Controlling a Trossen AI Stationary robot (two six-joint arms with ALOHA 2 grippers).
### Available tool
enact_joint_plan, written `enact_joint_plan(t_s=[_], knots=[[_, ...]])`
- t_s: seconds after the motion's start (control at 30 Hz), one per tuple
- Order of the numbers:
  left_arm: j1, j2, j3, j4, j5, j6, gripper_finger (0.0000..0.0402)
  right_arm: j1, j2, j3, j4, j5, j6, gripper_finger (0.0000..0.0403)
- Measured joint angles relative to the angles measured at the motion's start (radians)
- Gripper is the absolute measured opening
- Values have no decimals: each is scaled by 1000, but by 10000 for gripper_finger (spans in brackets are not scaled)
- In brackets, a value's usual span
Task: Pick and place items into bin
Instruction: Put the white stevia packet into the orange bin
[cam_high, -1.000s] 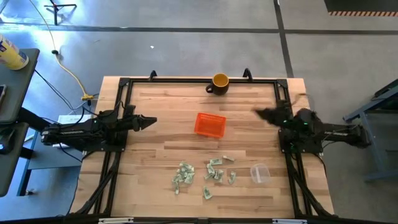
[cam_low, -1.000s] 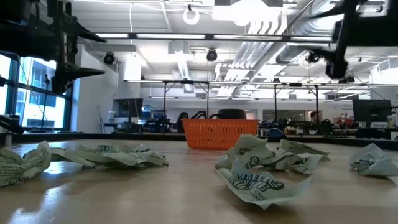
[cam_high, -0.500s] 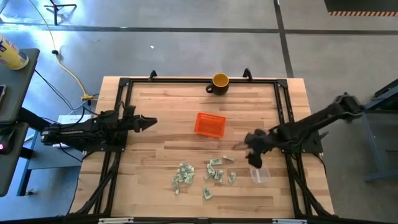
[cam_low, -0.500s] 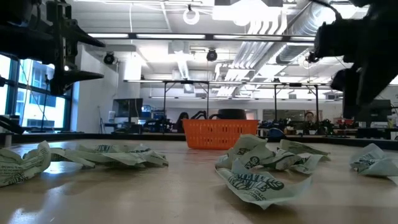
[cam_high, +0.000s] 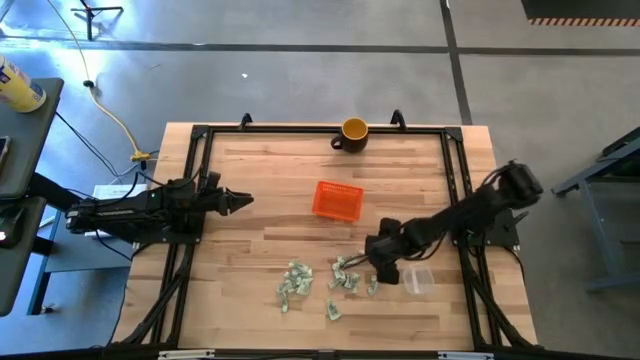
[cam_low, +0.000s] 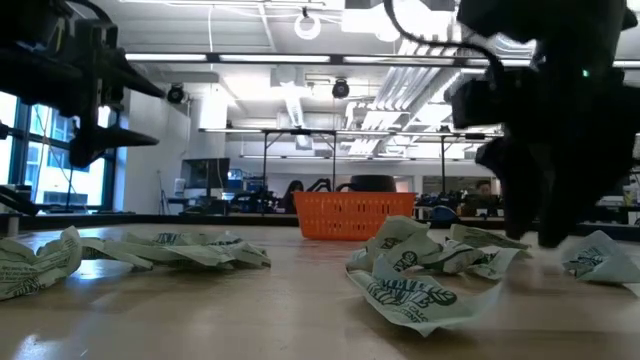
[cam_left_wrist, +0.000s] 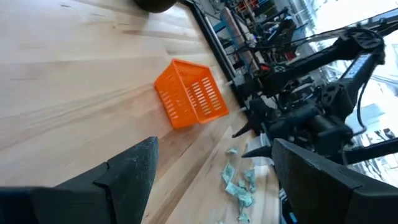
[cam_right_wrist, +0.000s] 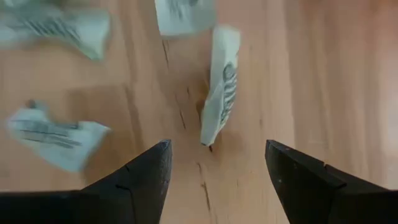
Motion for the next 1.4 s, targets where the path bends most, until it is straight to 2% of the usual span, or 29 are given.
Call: enact_joint_plan(t_s=[0.23, 0.33, 0.43, 0.63, 0.7, 0.77, 0.87, 1.0, 1.07, 1.2, 1.33, 1.4], knots=[[0, 0, 0, -22, 1, 0, 349, -46, 101, 66, 24, -4, 1, 249], [0, 0, 0, -22, 1, 0, 349, -76, 116, 80, 40, 4, 4, 233], [0, 0, 0, -25, 1, 0, 349, -97, 120, 76, 34, -4, 11, 187], [0, 0, 0, -32, 3, -3, 349, -103, 120, 69, -27, -12, 6, 43], [0, 0, 0, -33, 5, -3, 349, -109, 107, 87, -60, -32, 8, 13], [0, 0, 0, -33, 5, -3, 349, -121, 86, 116, -109, -16, 8, 17], [0, 0, 0, -33, -4, -3, 349, -168, 15, 188, -163, 99, 4, 25], [0, 0, 0, -32, -7, -3, 349, -275, -79, 248, -175, 189, -68, 7], [0, 0, 0, -32, -10, -3, 349, -341, -94, 255, -106, 158, -137, 14], [0, 0, 0, -37, -68, -2, 349, -450, -35, 254, -36, -4, -243, 61], [0, 0, 0, -33, -95, -2, 349, -507, 34, 254, 70, -28, -283, 128], [0, 0, 0, -36, -95, -3, 349, -527, 45, 279, 88, -37, -230, 163]])
